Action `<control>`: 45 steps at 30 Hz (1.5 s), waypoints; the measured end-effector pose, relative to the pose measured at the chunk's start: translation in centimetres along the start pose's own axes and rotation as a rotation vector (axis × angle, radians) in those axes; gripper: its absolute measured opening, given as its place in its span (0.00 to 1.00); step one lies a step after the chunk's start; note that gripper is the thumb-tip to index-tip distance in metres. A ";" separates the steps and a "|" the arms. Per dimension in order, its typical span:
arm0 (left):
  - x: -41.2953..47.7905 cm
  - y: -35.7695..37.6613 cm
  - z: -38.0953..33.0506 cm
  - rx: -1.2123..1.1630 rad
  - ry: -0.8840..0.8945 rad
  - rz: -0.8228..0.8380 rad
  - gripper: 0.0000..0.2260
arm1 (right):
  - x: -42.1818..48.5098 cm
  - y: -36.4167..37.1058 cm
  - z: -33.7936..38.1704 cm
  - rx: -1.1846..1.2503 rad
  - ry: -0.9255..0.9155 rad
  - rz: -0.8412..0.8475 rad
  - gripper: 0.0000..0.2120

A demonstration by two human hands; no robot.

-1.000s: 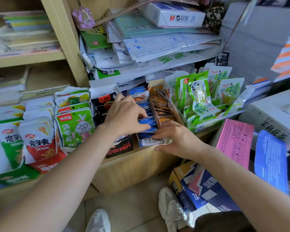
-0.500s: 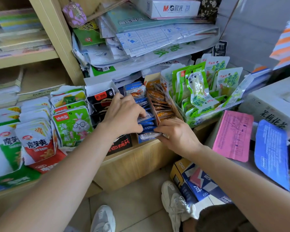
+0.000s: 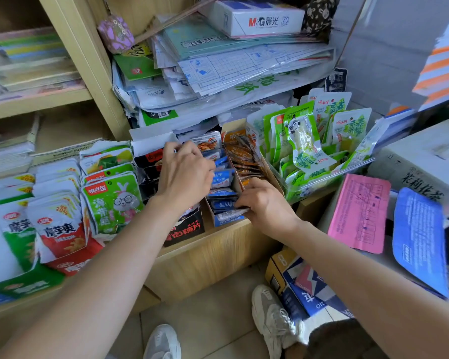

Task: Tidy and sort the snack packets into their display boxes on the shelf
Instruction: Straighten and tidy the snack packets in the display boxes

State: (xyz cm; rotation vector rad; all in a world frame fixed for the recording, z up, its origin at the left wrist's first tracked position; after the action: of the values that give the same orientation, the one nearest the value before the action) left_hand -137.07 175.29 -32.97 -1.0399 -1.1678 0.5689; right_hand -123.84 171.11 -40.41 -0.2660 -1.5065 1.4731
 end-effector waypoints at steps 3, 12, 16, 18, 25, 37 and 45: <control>0.8 -1.7 1.0 -0.027 -0.072 -0.110 0.04 | -0.5 -0.1 -0.6 0.074 0.007 0.056 0.13; 2.3 -0.8 2.3 -0.172 -0.233 -0.037 0.04 | -1.2 -1.5 0.3 0.135 0.037 0.217 0.11; 1.9 -0.5 2.8 -0.175 -0.228 -0.039 0.03 | -1.2 -2.5 0.0 0.375 0.255 0.353 0.19; 1.4 -0.6 2.6 -0.156 -0.207 -0.063 0.04 | -1.5 -2.7 -0.8 0.645 0.399 0.347 0.18; 0.7 -0.9 3.3 -0.307 -0.215 -0.070 0.05 | 2.1 -2.8 -2.5 0.392 0.399 0.087 0.27; -0.2 0.7 0.9 -0.083 -0.068 0.078 0.33 | 3.7 -1.9 -3.4 0.248 0.369 -0.060 0.15; -0.4 0.5 1.2 -0.222 -0.086 0.013 0.26 | 1.4 -0.7 -2.6 0.365 0.349 0.430 0.21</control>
State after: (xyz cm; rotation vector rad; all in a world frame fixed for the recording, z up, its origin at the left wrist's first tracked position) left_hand -138.23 175.61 -33.56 -1.2222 -1.3230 0.5060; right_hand -122.32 173.61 -39.67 -0.6177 -0.9132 1.8910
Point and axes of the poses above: each hand's wrist, its own x-axis towards the middle knuckle, its own y-axis out of the palm, z = x × y, the point moved 8 cm from there along x, towards the middle knuckle, and after that the axes turned 3 degrees about -y, right-handed, at the moved point
